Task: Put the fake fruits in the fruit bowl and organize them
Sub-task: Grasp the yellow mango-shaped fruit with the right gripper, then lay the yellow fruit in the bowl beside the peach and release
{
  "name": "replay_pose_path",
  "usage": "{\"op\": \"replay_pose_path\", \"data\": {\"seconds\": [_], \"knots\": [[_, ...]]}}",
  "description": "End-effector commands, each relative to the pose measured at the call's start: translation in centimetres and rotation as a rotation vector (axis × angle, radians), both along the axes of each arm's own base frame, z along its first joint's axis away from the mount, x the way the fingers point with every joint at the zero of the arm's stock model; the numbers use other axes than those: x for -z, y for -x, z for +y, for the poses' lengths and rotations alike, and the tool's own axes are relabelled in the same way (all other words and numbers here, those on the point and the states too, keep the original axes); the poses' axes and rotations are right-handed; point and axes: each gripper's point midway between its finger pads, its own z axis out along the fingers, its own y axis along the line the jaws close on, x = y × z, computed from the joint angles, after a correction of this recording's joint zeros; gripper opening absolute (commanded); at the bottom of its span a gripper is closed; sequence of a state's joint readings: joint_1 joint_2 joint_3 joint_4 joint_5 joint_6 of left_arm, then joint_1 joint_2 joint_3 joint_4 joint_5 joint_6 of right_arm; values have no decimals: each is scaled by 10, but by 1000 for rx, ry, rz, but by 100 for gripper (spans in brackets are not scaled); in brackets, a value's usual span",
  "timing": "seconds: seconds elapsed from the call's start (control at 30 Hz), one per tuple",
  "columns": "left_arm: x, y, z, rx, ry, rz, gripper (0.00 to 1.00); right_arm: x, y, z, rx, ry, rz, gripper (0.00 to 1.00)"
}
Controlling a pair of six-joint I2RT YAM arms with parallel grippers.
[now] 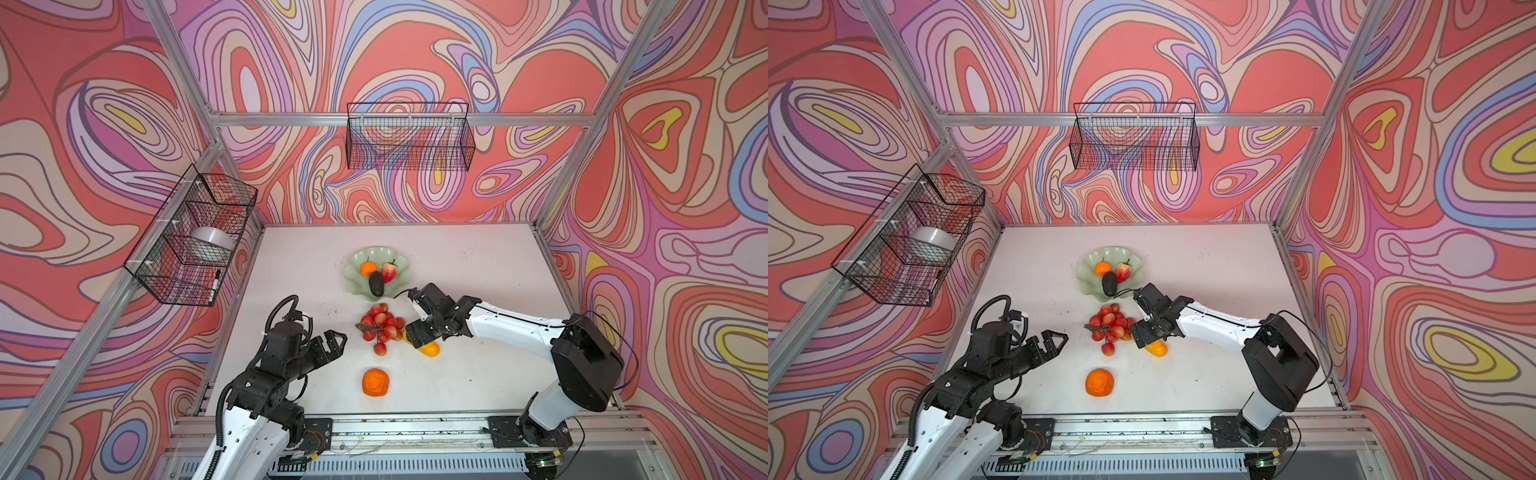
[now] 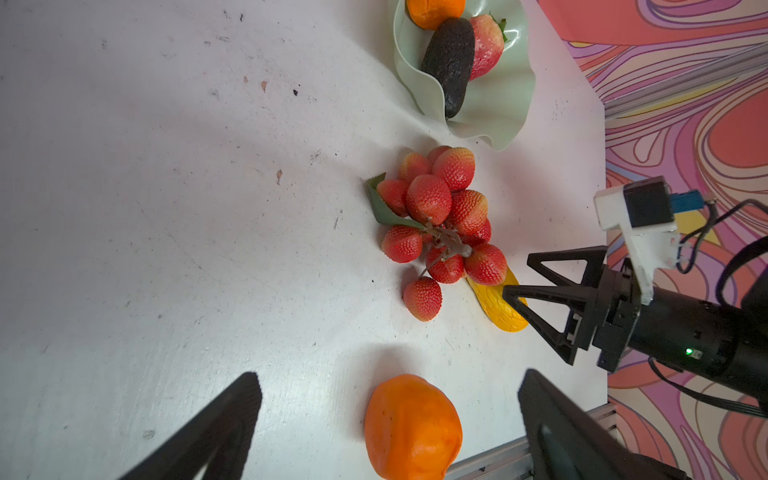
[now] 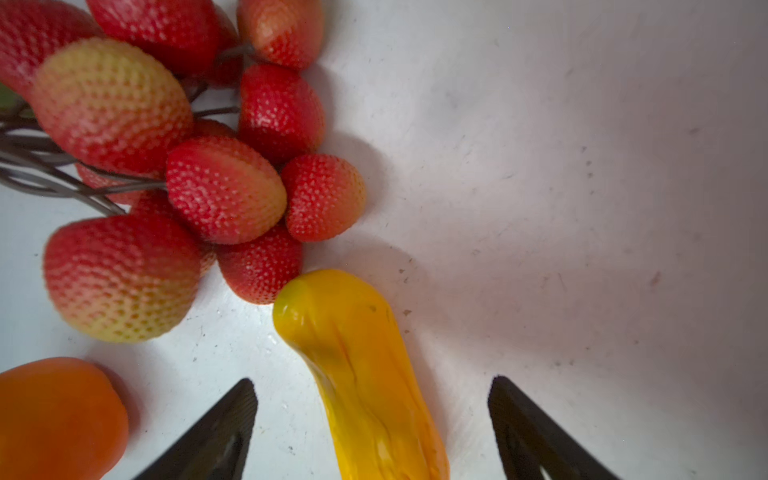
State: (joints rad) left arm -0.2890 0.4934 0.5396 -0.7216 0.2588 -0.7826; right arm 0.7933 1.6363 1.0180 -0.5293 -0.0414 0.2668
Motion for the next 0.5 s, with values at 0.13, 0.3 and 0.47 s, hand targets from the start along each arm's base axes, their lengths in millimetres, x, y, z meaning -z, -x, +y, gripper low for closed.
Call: {"op": "replay_pose_path", "data": {"seconds": [0.13,0.3,0.47], "knots": [[5,0,3,-18,-11,10,98,30,11,-2,48,15,60,74],[6,0,1,-5,-14,25,98,32,8,-11,87,46,42,44],[4,2,4,-16,-18,16,98,2,2,-18,134,47,-5,28]]}}
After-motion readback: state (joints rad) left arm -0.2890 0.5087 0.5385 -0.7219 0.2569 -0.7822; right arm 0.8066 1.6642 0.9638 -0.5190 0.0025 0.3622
